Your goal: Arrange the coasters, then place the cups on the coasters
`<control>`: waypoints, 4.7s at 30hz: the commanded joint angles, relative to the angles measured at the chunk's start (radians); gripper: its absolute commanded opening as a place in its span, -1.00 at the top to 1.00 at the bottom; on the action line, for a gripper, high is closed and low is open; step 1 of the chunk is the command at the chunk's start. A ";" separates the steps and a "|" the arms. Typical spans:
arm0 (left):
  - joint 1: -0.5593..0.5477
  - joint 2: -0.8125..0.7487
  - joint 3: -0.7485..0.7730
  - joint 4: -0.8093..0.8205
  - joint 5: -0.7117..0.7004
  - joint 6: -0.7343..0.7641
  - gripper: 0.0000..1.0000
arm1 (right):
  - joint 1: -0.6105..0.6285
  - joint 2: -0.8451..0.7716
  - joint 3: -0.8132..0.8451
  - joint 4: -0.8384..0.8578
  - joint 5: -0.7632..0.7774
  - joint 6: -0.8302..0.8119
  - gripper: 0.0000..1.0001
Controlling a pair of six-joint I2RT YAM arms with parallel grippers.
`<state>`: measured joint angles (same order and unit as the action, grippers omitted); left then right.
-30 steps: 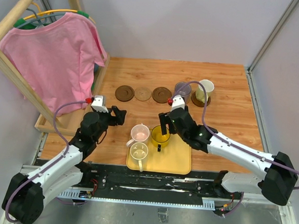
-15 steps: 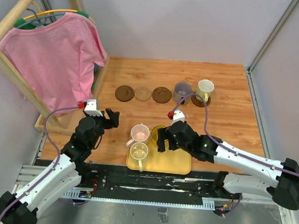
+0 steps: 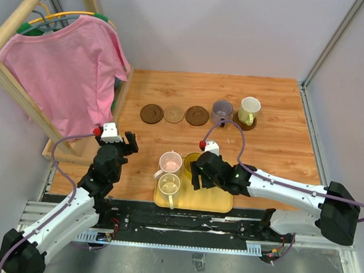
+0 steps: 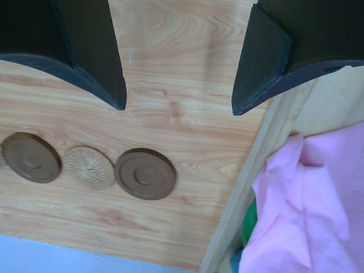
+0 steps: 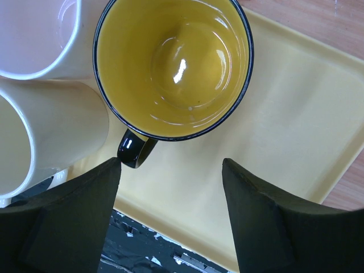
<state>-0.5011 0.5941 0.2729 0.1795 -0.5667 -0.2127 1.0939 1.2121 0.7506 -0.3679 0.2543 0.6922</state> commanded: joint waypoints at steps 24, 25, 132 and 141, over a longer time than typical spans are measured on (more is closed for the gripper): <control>0.402 0.450 -0.181 0.801 0.301 0.249 -0.57 | 0.040 0.018 0.029 -0.033 0.062 0.053 -0.43; 0.415 0.477 -0.181 0.828 0.317 0.245 -0.58 | 0.043 0.020 0.032 -0.033 0.064 0.055 -0.43; 0.549 0.825 -0.175 1.160 0.620 0.163 -0.99 | 0.027 0.108 0.339 0.245 0.626 -0.290 0.99; 0.549 0.825 -0.174 1.160 0.619 0.163 -0.99 | -0.050 0.143 0.368 0.307 0.556 -0.347 0.98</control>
<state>0.0486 1.4147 0.0860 1.2942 0.0547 -0.0563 1.0630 1.3602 1.0615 -0.1699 0.8024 0.3908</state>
